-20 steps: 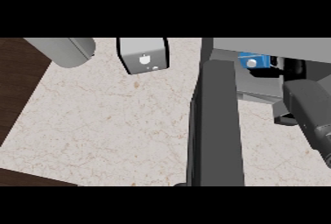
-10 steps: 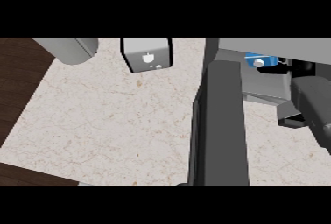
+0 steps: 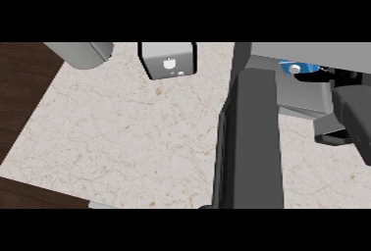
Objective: Pick up the milk, place it into the microwave and close the microwave
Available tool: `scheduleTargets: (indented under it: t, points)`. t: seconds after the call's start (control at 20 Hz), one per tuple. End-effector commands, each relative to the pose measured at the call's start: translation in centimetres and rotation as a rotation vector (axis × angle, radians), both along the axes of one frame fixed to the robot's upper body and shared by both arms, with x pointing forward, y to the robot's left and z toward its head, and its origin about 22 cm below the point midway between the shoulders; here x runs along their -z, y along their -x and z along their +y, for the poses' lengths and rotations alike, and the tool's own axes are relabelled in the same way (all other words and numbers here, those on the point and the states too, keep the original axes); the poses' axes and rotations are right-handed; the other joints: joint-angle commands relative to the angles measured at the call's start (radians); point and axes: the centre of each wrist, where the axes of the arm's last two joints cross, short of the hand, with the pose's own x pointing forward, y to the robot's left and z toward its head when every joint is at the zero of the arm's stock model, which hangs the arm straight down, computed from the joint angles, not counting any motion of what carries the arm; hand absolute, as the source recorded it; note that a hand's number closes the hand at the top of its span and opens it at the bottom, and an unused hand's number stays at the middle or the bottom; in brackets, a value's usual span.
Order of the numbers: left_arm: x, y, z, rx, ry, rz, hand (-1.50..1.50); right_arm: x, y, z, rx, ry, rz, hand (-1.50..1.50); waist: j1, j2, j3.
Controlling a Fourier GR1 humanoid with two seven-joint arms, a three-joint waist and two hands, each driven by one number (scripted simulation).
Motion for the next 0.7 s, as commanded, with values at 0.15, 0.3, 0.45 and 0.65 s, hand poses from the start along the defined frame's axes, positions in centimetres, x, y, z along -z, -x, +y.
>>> scheduleTargets:
  t: [0.15,0.3,0.45,0.65]
  points:
    - [0.4,-0.7,0.0,0.010,-0.011,0.021,-1.50,-0.8,-1.8,5.1,-0.170,-0.149,-0.069,-1.50,0.006,-0.009,0.003]
    - [0.4,-0.9,-0.2,0.028,-0.024,0.013,-1.50,-0.4,-1.9,6.3,-0.222,-0.097,0.056,-1.50,0.027,-0.013,-0.005]
    - [0.4,-1.5,0.3,0.002,-0.027,0.009,-1.50,-0.3,-2.3,8.4,-0.231,-0.054,0.079,-1.50,0.014,-0.016,-0.006]
    - [0.3,-1.6,0.3,0.021,-0.034,0.023,-1.50,-1.6,-3.2,11.3,-0.184,-0.054,0.086,-1.50,0.027,-0.024,-0.007]
